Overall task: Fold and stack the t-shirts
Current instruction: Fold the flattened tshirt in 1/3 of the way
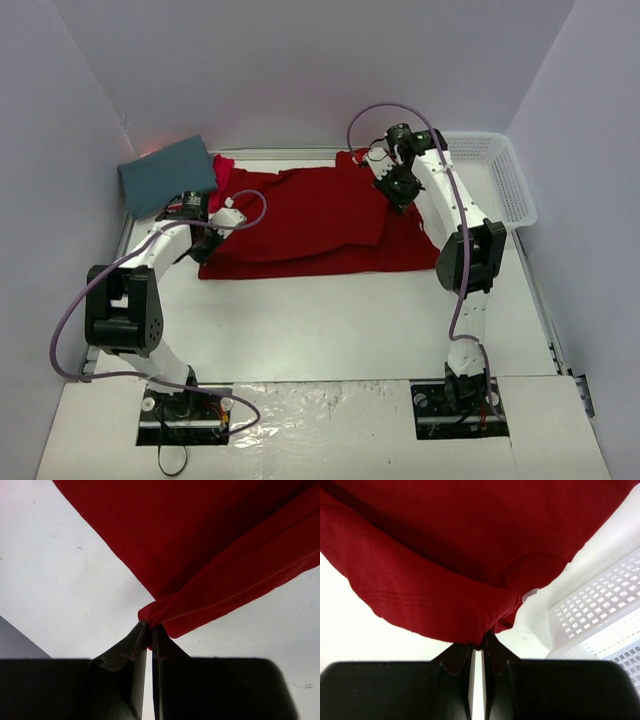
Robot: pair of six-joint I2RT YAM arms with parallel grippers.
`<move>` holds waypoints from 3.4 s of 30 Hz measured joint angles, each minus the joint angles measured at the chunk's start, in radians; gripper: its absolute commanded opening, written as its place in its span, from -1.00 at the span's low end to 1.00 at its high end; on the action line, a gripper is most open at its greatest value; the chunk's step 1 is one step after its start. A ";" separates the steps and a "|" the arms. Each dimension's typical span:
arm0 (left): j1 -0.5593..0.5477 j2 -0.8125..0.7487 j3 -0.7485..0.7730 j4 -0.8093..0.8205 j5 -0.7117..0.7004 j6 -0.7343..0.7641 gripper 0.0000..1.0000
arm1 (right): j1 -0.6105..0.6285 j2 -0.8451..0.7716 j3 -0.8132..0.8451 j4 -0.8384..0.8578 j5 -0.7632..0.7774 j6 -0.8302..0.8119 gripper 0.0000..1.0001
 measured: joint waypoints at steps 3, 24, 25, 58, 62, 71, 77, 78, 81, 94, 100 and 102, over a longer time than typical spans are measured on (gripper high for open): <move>0.001 0.024 0.013 0.003 0.000 0.003 -0.95 | 0.000 0.024 0.016 -0.001 0.000 0.000 -1.00; 0.004 0.124 0.065 0.066 -0.037 -0.007 -0.53 | -0.001 0.206 0.143 -0.005 0.012 0.001 -1.00; 0.005 0.124 0.065 0.075 -0.044 -0.012 -0.47 | -0.001 0.219 0.152 -0.001 0.017 0.002 -1.00; 0.026 -0.263 -0.010 -0.021 -0.066 -0.073 0.00 | -0.013 0.114 -0.125 0.222 0.006 0.060 0.01; 0.029 -0.299 -0.057 -0.035 -0.065 -0.085 0.01 | -0.011 0.070 -0.206 0.219 -0.076 0.051 -0.02; 0.031 -0.344 -0.090 -0.047 -0.047 -0.116 0.01 | 0.005 0.068 -0.217 0.189 -0.227 0.018 -0.03; 0.031 -0.346 -0.102 -0.048 -0.044 -0.126 0.01 | 0.016 0.104 -0.171 0.149 -0.293 -0.003 -0.04; 0.031 -0.346 -0.102 -0.047 -0.044 -0.127 0.01 | 0.017 0.113 -0.167 0.147 -0.299 -0.005 -0.04; 0.031 -0.346 -0.102 -0.047 -0.044 -0.128 0.01 | 0.021 0.142 -0.164 0.138 -0.308 -0.008 -0.05; 0.031 -0.321 -0.133 -0.023 -0.044 -0.129 0.00 | 0.023 0.218 -0.127 0.126 -0.311 -0.011 -0.11; 0.032 -0.316 -0.136 -0.008 -0.044 -0.132 0.01 | 0.029 0.234 -0.098 0.127 -0.309 -0.008 -0.71; 0.032 -0.315 -0.143 -0.002 -0.044 -0.133 0.00 | 0.029 0.235 -0.093 0.125 -0.308 -0.005 -1.00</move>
